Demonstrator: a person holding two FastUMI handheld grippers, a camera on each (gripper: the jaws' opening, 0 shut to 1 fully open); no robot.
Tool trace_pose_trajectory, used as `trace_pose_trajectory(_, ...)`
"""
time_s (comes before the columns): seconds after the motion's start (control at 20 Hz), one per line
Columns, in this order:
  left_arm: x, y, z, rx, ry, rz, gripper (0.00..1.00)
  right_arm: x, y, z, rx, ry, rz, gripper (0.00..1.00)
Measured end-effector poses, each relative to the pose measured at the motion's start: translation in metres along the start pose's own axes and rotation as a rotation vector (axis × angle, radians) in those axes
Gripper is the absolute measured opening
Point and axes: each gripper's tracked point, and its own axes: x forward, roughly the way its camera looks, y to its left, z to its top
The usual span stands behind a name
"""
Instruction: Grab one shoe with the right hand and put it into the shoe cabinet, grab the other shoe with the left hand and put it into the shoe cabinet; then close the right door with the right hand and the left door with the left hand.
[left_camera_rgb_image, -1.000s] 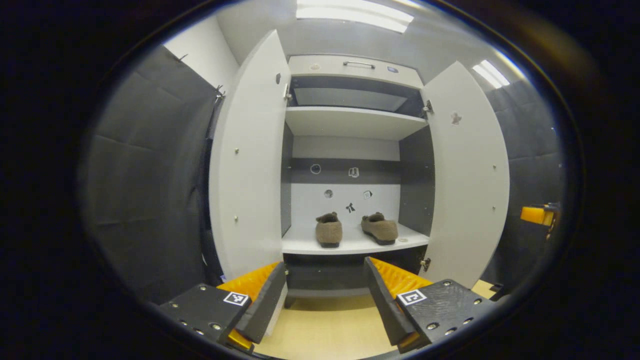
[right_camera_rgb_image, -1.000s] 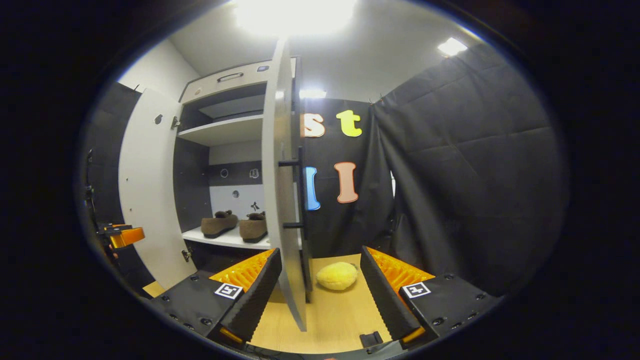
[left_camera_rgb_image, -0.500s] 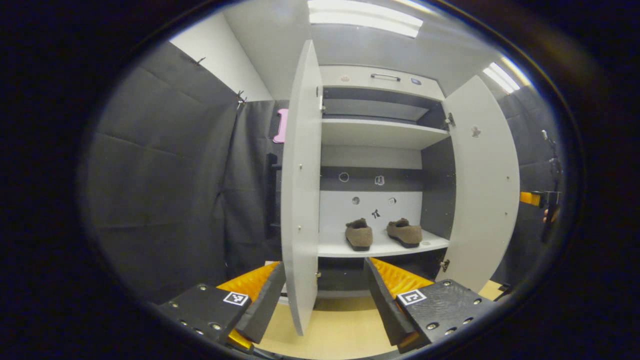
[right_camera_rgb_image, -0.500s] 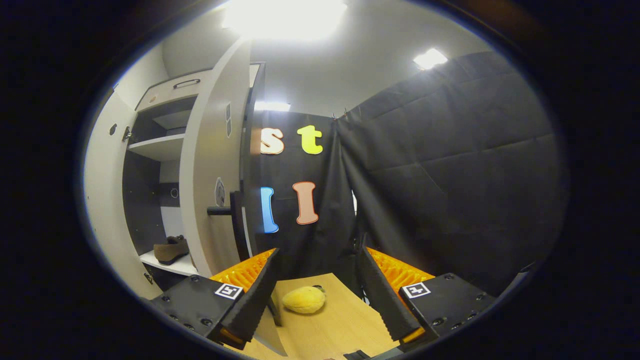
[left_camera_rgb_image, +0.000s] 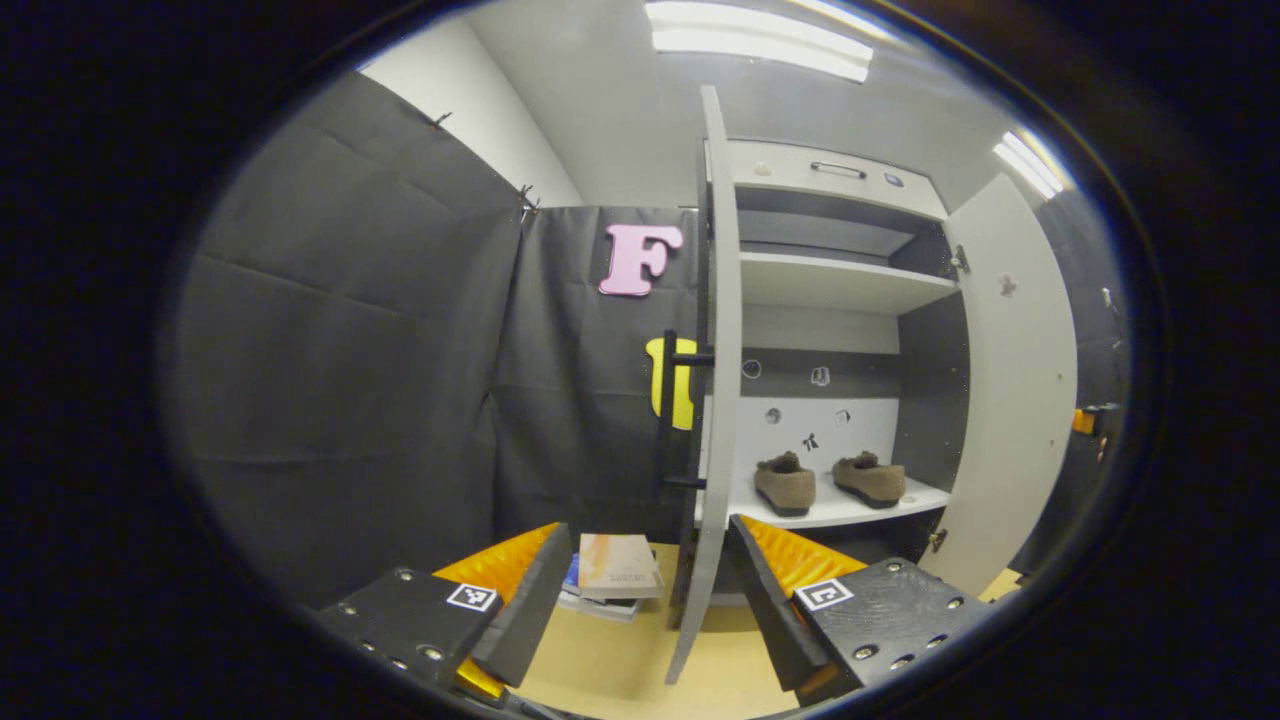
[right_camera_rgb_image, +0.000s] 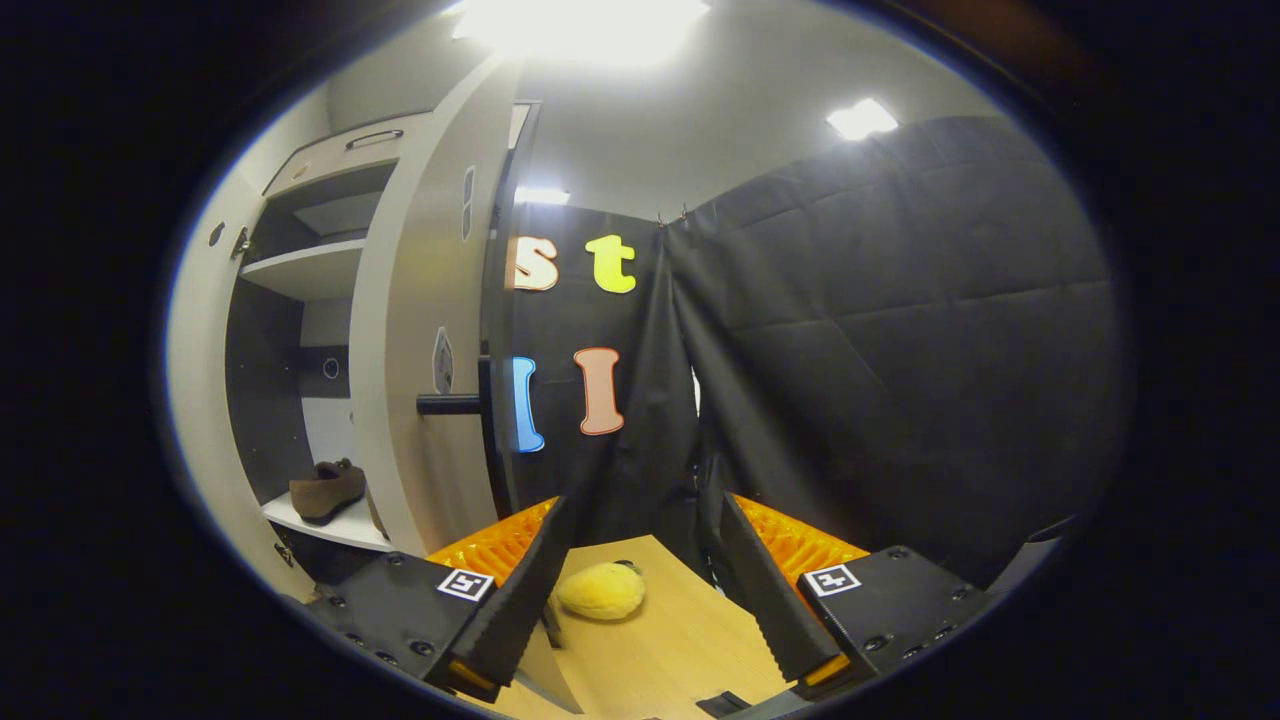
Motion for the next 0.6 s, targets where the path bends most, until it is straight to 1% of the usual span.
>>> trace_pose_trajectory(0.05,0.004,0.005,0.001,-0.004,-0.004,0.005,0.96,-0.002,0.005,0.001,-0.012,-0.008,0.003,0.96)
trace_pose_trajectory(0.1,0.006,0.009,0.002,-0.009,-0.009,0.006,0.91,-0.005,0.012,0.002,-0.016,-0.015,0.015,0.96)
trace_pose_trajectory(0.15,0.01,0.012,0.003,-0.017,-0.008,0.003,0.91,-0.009,0.021,0.003,-0.008,-0.019,0.036,0.96)
trace_pose_trajectory(0.2,0.014,0.015,0.002,-0.024,-0.005,-0.002,0.96,-0.012,0.03,0.002,0.004,-0.02,0.059,0.97)
trace_pose_trajectory(0.25,0.019,0.018,0.002,-0.027,-0.006,-0.004,0.91,-0.015,0.038,0.0,0.017,-0.02,0.079,0.97)
trace_pose_trajectory(0.4,0.028,0.026,0.002,-0.029,-0.006,0.001,0.91,-0.021,0.063,-0.002,0.034,-0.022,0.13,0.96)
trace_pose_trajectory(0.45,0.029,0.027,0.002,-0.031,-0.008,0.0,0.96,-0.022,0.07,-0.002,0.033,-0.023,0.142,0.96)
trace_pose_trajectory(0.5,0.031,0.027,0.003,-0.029,-0.012,-0.003,0.91,-0.023,0.078,-0.002,0.032,-0.023,0.157,0.96)
trace_pose_trajectory(0.6,0.034,0.033,0.003,-0.028,-0.012,0.0,0.91,-0.024,0.094,-0.003,0.039,-0.021,0.189,0.96)
